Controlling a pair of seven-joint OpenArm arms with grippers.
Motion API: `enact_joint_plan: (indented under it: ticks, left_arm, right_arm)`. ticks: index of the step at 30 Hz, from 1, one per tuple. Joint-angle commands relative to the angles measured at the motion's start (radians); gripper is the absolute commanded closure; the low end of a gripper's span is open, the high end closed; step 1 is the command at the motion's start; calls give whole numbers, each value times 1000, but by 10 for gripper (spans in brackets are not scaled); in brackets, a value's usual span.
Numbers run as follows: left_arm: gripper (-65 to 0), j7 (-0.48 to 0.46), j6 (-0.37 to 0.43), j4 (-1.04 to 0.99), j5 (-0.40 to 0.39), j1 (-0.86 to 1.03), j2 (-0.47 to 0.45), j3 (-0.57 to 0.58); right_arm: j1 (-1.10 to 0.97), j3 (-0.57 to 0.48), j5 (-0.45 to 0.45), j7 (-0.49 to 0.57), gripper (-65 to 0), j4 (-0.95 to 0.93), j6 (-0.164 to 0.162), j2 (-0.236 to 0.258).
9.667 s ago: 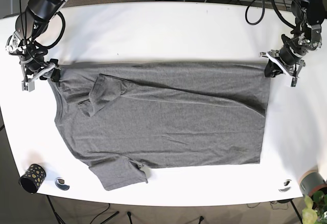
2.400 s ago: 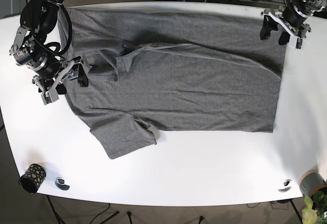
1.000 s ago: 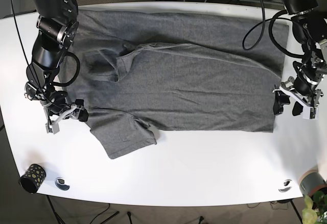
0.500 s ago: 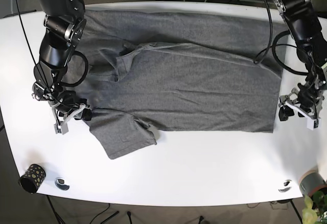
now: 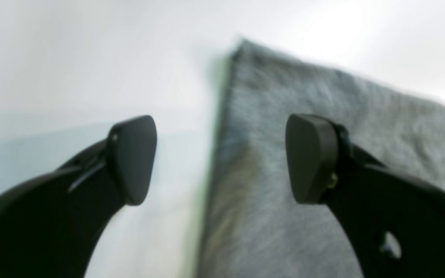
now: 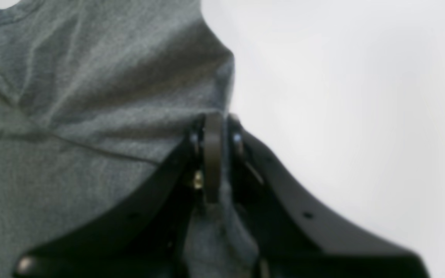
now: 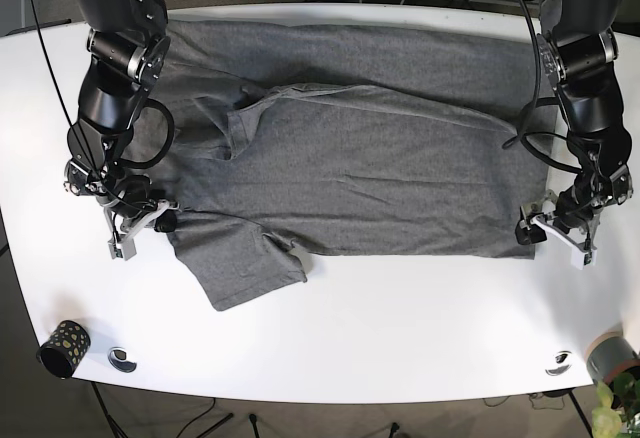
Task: Fold the T-shirt properly
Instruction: 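Move both grippers to the shirt's side edges and grasp them, then lift the side edges with both grippers and fold them over toward the collar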
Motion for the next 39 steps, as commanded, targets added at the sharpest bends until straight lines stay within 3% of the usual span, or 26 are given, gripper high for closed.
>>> enact_joint_plan:
  ticks: [1,9,18,23,34,39]
  left_arm:
    - [-490,-18,-7,-5,-9,-41,-18,7]
    - [-464,-18,-56,-15,-3,-43,28,9]
    - [-201,-27,-56,-12,-1,-37,61,9]
    - [0,-83,-57,13,-9,-12,61,9]
    - [0,-77,-60,326,-9,74,74,9]
    - [0,-4,-60,437,-9,109,88,5]
  right_arm:
    - [22,-1,-2,-2,0,12,6,12]
    - [22,-1,1,-2,0,12,6,12]
    - [22,-1,4,-1,0,14,6,12]
    - [19,0,6,-5,0,66,6,12]
    - [-14,0,7,-131,0,351,6,10]
    - [-27,2,7,-225,0,460,6,10]
